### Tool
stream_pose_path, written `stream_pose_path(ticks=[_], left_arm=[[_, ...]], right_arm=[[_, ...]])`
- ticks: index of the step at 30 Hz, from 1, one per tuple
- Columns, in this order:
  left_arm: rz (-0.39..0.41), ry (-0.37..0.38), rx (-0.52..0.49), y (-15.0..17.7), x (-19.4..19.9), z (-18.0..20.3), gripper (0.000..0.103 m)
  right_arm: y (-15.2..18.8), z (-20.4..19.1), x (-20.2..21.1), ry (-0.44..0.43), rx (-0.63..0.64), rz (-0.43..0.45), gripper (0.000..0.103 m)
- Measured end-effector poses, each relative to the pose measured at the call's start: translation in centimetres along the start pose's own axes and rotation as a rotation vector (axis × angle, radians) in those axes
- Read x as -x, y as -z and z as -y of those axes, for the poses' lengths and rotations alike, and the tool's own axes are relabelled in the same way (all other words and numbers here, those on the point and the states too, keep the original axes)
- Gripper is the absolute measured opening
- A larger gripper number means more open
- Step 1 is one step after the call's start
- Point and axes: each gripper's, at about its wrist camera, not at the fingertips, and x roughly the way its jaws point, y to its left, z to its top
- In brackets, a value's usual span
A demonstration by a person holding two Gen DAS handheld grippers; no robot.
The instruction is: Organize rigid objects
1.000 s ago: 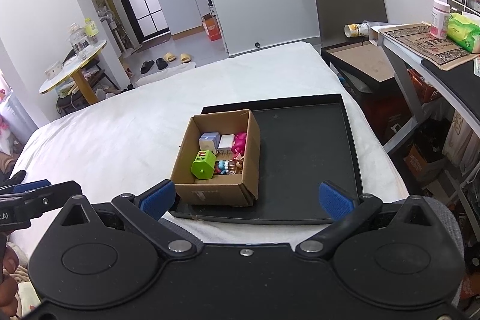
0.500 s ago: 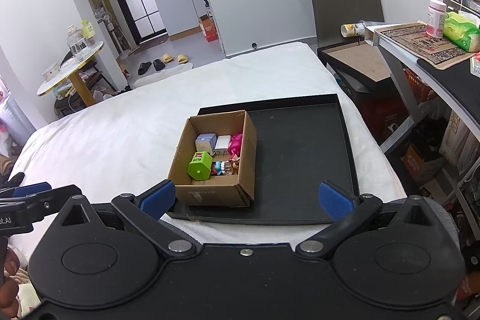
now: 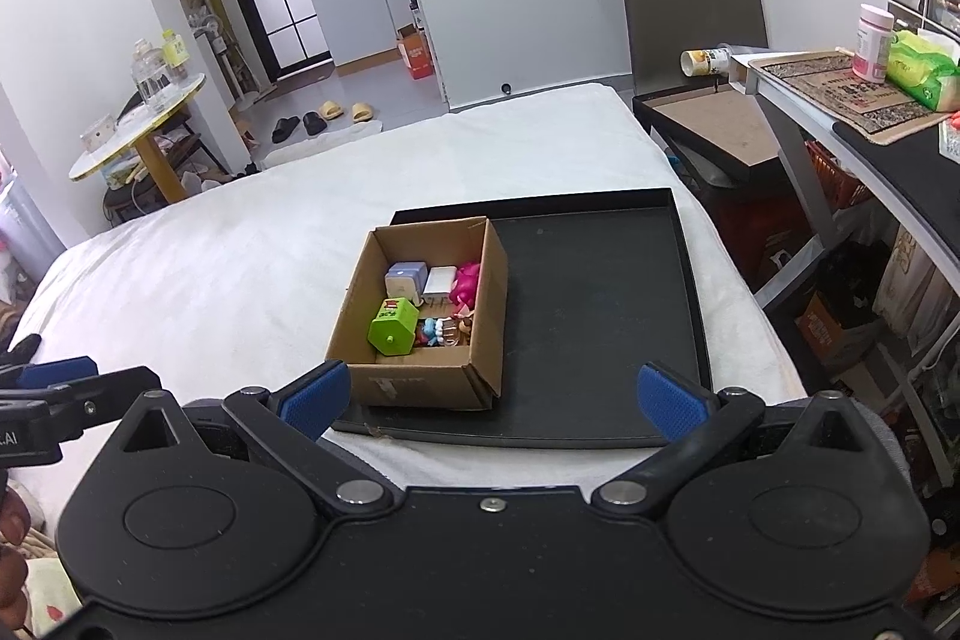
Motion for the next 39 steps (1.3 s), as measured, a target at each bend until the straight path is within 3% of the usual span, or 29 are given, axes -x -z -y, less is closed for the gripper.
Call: stream_pose_path(ticks=[39], left_arm=[[0.009,0.014,-0.040,0.34,-0.31,0.47,0.101]], right_arm=[[0.08,0.39,-0.35,0.022,-0.009,-0.007,0.103]])
